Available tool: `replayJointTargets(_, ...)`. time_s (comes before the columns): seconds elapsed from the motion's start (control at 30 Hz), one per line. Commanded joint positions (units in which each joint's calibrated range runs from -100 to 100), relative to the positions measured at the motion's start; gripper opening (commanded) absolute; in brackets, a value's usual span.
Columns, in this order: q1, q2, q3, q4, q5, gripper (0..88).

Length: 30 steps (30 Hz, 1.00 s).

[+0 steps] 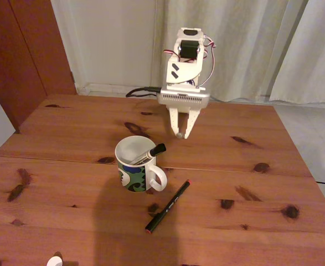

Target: Clean up the desk and place the pens and markers into the cup

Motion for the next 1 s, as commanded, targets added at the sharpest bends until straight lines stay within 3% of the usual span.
replayJointTargets(0.0, 1.13, -4.48, -0.54, -0.59, -0.24, 0.8)
replayJointTargets(0.47, 5.31, -7.63, 1.44, -16.59, -0.19, 0.8)
replayJointTargets(0.8, 5.31, -7.63, 11.99, -38.36, -0.61, 0.8)
replayJointTargets(0.97, 5.48, -7.38, 12.44, -41.45, -2.39, 0.8)
